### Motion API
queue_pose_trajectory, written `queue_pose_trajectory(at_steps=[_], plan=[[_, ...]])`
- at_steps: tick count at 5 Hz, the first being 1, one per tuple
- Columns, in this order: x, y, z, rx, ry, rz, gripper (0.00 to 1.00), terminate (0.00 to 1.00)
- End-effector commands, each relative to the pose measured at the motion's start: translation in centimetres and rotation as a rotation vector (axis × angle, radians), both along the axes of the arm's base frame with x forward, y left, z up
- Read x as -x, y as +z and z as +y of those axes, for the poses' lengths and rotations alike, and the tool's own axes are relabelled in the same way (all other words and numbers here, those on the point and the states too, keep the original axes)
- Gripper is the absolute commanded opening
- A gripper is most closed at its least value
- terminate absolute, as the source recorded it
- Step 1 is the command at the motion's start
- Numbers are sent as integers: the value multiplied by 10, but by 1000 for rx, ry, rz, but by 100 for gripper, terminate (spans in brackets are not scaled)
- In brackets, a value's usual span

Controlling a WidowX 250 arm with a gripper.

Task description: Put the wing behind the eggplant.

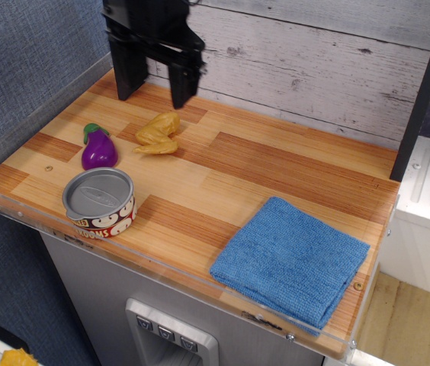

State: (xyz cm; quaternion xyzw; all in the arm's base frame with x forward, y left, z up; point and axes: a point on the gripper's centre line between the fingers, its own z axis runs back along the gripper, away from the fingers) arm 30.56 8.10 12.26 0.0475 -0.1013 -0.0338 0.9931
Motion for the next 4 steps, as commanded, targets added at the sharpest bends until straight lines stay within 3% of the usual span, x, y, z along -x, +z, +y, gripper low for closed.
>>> queue_pose_trajectory(at_steps=[1, 2, 3, 4], plan=[[56, 24, 44, -68, 265, -43, 100, 0], [77, 27, 63, -88, 379, -59, 100, 0], [89, 28, 82, -71, 457, -66, 100, 0], [89, 28, 82, -71, 457, -66, 100, 0]])
